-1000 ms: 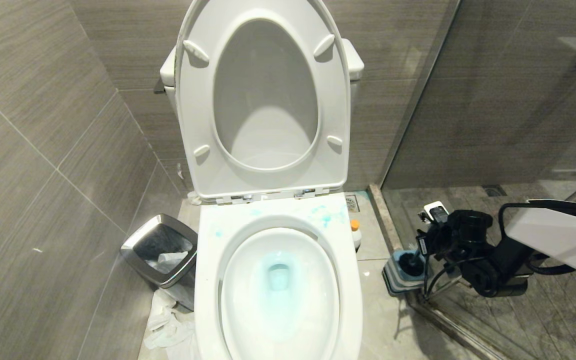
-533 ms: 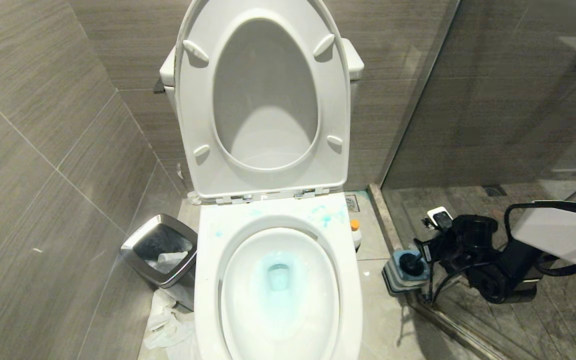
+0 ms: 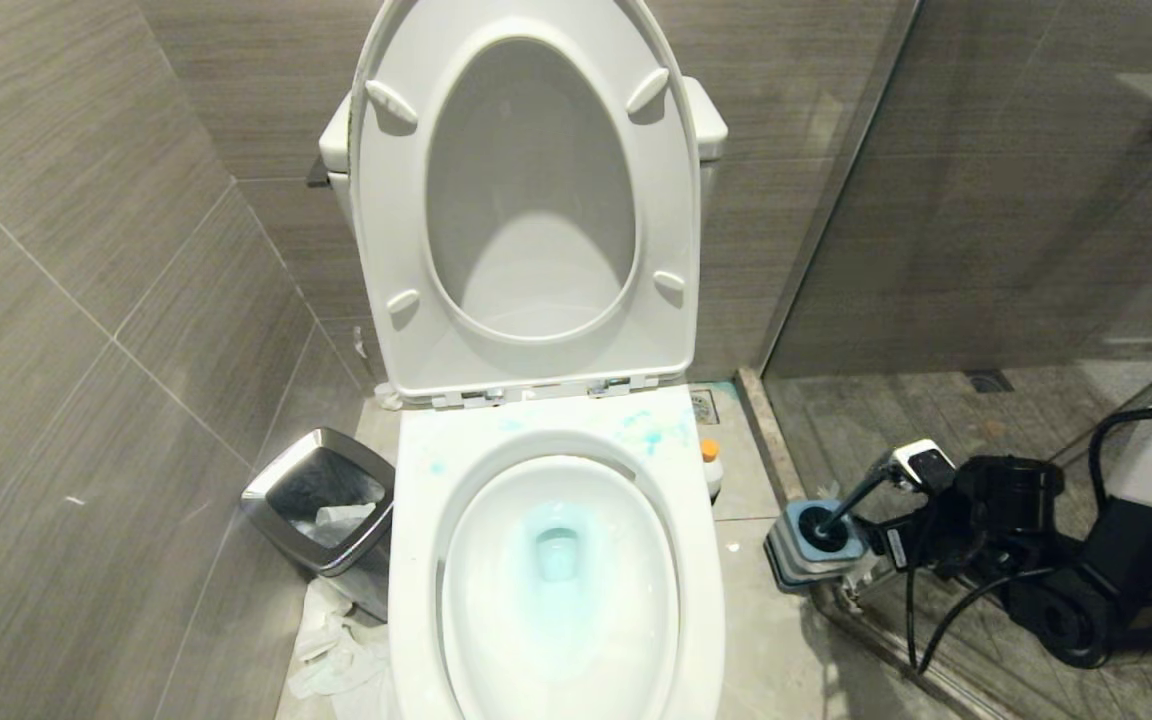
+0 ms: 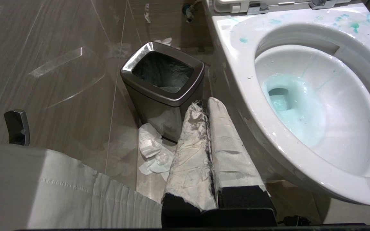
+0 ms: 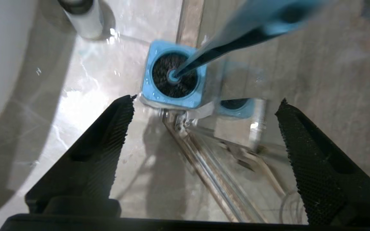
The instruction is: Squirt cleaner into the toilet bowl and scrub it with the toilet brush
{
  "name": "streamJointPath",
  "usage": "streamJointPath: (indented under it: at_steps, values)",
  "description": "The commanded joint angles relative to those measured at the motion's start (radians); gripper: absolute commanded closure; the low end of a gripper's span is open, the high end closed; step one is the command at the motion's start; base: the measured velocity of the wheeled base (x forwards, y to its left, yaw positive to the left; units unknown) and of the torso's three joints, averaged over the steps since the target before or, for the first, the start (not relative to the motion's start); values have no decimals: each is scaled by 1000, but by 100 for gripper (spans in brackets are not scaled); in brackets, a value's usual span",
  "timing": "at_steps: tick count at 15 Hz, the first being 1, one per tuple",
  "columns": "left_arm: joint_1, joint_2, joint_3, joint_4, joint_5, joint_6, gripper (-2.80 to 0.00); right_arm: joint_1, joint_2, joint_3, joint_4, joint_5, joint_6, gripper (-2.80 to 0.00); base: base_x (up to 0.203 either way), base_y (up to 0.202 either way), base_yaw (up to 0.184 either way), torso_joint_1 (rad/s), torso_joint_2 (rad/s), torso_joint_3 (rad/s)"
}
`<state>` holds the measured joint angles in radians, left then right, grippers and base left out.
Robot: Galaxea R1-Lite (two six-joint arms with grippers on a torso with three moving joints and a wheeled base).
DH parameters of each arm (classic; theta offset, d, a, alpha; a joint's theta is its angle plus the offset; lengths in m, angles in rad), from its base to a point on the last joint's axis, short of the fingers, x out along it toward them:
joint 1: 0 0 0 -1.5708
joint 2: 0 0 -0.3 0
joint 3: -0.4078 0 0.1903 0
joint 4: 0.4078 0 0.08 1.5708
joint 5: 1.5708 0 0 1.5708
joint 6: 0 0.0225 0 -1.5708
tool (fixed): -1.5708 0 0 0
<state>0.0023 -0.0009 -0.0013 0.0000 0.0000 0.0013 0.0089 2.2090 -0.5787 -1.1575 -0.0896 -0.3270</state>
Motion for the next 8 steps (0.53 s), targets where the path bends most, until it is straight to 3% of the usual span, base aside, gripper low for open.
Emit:
streamJointPath:
  at_steps: [1, 2, 3, 8]
  values:
    - [0, 1, 0, 0, 0, 0, 0, 2, -135, 105, -104, 24, 2, -280, 0, 0, 0, 0, 0, 0]
    - [0, 1, 1, 0, 0, 0, 0, 2, -168, 134, -156, 41, 6, -280, 0, 0, 0, 0, 0, 0]
    - [1, 1, 0, 0, 0, 0, 0, 2, -203, 154, -192, 48, 9, 0, 0, 0, 0, 0, 0, 0]
    - [0, 1, 0, 0, 0, 0, 0, 1, -372, 197, -220, 49, 28, 0, 0, 0, 0, 0, 0, 0]
